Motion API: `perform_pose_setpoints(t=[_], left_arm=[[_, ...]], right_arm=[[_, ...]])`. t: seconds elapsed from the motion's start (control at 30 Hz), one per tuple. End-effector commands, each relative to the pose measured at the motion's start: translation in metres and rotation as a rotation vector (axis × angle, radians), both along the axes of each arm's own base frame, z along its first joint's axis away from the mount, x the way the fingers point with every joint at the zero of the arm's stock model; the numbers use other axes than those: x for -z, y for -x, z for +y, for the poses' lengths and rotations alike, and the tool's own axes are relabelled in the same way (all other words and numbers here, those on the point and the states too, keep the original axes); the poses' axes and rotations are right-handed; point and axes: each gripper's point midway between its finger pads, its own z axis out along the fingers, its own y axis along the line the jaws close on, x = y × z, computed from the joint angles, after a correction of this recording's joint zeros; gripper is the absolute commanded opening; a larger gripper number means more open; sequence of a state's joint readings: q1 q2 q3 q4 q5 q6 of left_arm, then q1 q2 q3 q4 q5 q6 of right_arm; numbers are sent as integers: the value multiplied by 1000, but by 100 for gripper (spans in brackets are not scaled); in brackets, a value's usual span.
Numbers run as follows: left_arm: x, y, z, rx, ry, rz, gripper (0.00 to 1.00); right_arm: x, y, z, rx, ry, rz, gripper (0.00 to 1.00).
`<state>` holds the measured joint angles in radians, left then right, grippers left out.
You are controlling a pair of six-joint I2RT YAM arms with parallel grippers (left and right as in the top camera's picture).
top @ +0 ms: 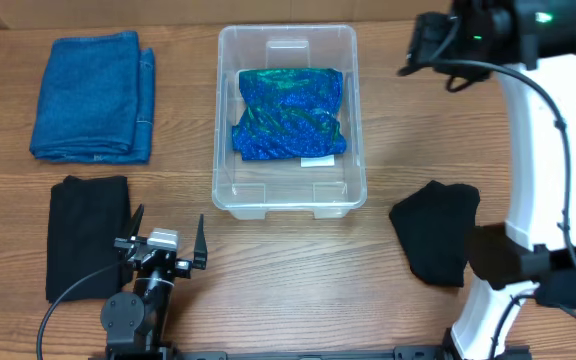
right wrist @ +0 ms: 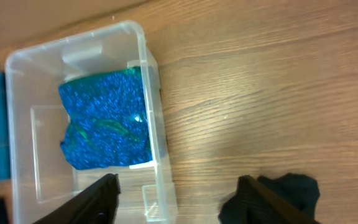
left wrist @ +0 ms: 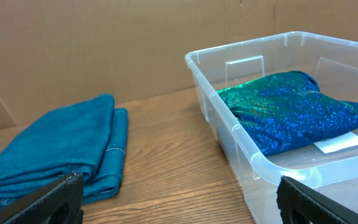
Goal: Pack container
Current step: 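Raise the right gripper out of the bin and move it right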
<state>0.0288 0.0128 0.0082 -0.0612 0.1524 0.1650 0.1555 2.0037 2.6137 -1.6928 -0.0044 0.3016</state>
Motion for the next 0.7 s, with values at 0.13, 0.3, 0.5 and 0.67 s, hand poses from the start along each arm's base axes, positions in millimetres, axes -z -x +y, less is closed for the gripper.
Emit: perform_pose_setpoints(t=[0.13, 0.3, 0.5, 0.67], left_arm=[[0, 0, 2, -8, -14, -5, 100], [0, 0, 2, -8, -14, -5, 100], [0, 0, 2, -8, -14, -5, 100], [0, 0, 2, -8, -14, -5, 100]], right_arm=[[-16, 84, -57, 262, 67, 12, 87], [31, 143, -96, 564, 25, 159, 100], [98, 195, -103, 891, -136, 384, 100], [148, 226, -83, 1007, -221, 547, 100]])
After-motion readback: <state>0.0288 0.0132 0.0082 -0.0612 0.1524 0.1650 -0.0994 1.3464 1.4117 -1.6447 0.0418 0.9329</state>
